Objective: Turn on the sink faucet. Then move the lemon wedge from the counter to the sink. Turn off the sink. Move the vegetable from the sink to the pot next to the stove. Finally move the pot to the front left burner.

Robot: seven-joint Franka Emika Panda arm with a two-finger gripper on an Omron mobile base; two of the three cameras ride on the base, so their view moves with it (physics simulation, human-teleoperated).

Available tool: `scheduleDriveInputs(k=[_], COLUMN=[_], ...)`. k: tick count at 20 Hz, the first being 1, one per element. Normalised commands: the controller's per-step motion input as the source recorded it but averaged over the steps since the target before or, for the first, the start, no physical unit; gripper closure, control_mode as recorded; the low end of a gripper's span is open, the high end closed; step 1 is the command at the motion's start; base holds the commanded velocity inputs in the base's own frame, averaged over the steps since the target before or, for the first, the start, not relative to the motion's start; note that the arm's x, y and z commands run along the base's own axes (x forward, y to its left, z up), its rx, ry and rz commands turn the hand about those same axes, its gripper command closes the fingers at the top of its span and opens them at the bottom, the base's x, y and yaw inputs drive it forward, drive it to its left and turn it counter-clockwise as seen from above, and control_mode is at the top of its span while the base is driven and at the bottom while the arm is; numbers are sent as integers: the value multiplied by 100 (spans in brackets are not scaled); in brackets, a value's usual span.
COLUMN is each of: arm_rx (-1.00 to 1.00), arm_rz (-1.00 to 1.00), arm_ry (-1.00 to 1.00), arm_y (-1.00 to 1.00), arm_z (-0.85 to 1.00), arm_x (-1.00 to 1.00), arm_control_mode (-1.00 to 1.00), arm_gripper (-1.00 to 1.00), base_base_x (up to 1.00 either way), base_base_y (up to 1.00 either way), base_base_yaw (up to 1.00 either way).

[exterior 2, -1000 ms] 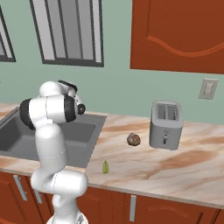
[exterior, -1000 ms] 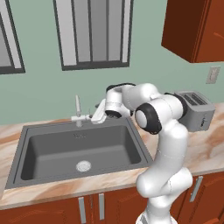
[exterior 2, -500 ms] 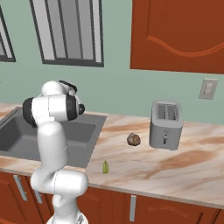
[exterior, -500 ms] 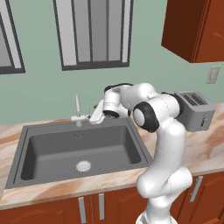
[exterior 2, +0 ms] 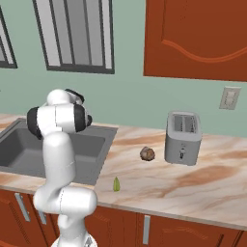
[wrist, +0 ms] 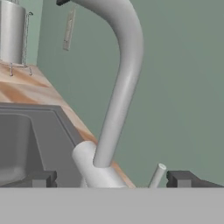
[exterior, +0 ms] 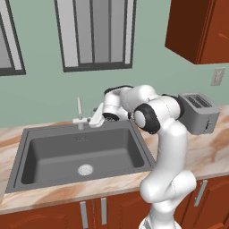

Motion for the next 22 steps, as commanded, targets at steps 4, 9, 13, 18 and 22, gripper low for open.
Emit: scheduleDriveInputs(k=[4, 9, 13, 18, 22], arm_rx=[1, 0, 0, 0, 4], arm_rz=[0, 0, 0, 0, 0], arm_ry=[0, 0, 0, 1, 0], arm_y=[14, 21, 20, 16, -2], arm_z=[-5, -6, -11, -9, -4], arm_x=[5, 2, 0, 0, 0], arm_control_mode=[-100, -100, -100, -100, -100], arm_gripper=[-100, -100, -100, -100, -100], base_base_x=[0, 0, 0, 0, 0], base_base_y=[0, 0, 0, 0, 0], base_base_yaw=[0, 0, 0, 0, 0])
